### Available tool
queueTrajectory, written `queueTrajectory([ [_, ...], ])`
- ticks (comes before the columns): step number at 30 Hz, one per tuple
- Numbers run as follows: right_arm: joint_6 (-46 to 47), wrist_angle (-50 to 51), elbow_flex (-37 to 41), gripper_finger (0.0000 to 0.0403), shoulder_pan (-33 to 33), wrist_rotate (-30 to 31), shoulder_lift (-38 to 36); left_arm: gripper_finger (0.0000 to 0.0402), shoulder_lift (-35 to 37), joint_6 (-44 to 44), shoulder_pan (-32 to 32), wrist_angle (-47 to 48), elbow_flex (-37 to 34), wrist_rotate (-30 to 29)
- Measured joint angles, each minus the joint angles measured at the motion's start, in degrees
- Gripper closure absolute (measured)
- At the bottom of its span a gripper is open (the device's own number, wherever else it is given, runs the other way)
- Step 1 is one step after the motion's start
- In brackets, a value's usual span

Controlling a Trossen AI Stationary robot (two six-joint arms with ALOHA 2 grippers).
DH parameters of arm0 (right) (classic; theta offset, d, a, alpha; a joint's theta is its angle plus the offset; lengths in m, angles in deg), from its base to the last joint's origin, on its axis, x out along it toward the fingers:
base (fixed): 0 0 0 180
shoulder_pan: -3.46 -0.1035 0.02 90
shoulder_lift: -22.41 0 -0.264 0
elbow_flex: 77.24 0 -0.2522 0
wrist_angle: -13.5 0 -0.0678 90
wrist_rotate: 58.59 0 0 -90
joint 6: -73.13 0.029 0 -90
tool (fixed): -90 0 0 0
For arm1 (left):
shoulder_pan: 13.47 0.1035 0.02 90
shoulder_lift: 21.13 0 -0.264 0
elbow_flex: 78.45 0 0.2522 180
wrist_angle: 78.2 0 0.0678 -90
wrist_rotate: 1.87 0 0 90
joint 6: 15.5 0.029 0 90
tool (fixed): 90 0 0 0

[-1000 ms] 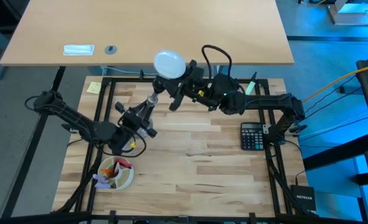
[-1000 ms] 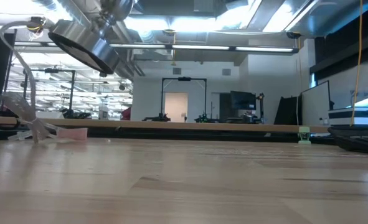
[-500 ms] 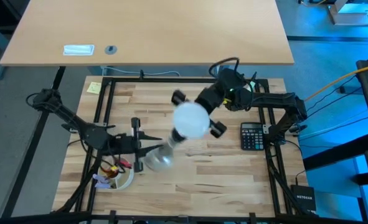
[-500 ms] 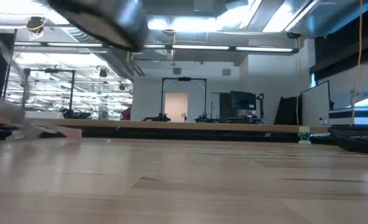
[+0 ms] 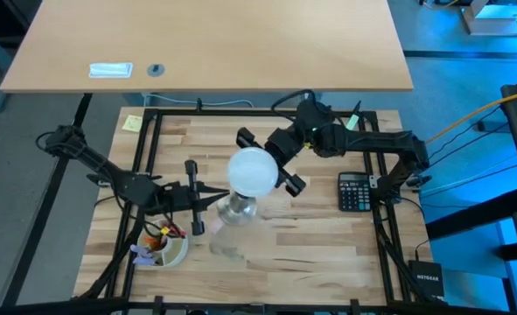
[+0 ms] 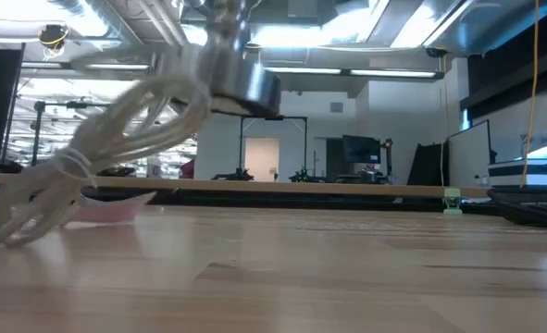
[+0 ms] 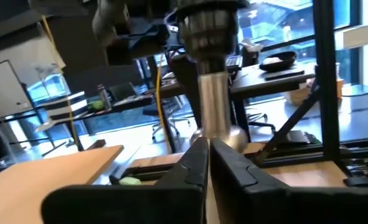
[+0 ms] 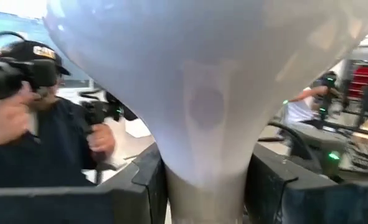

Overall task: Screw lightbulb
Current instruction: Remove the white lightbulb from the silver lamp

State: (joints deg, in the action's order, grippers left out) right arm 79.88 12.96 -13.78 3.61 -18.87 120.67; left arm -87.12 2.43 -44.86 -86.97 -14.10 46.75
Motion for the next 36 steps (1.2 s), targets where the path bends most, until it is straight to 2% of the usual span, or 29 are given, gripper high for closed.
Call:
queueTrajectory([
  [6,0.29,1.74,-0.07,0.0250,-0.09,0.79,-0.31,0.0386,-0.01,-1.46,0.23,2.81,-0.02,-1.22],
  [11,-0.40,6.05,-0.05,0.0250,-0.13,1.77,-0.26,0.0375,-0.01,-7.26,1.88,6.33,-0.02,-1.42],
  [14,-1.33,6.84,-0.07,0.0250,-0.12,2.31,-0.26,0.0341,-0.01,-12.70,3.33,10.82,-0.02,-1.29],
  [18,-2.73,9.34,-0.07,0.0250,-0.11,3.46,-0.26,0.0271,-0.53,-21.37,5.20,16.04,-0.09,-0.83],
  [22,-4.18,11.86,-0.07,0.0250,-0.11,5.68,-0.26,0.0202,-0.93,-25.08,6.01,19.94,-0.09,7.52],
  [25,-4.37,12.09,-0.07,0.0250,-0.11,6.23,-0.26,0.0164,-2.32,-24.97,6.09,20.28,-0.11,9.05],
  [32,-4.47,12.47,-0.07,0.0250,-0.11,6.37,-0.15,0.0128,-4.88,-24.96,8.27,16.74,-0.13,9.47],
  [36,-5.19,12.95,-0.07,0.0250,-0.11,7.49,-0.15,0.0125,-6.64,-24.90,9.02,13.75,-0.13,14.34],
])
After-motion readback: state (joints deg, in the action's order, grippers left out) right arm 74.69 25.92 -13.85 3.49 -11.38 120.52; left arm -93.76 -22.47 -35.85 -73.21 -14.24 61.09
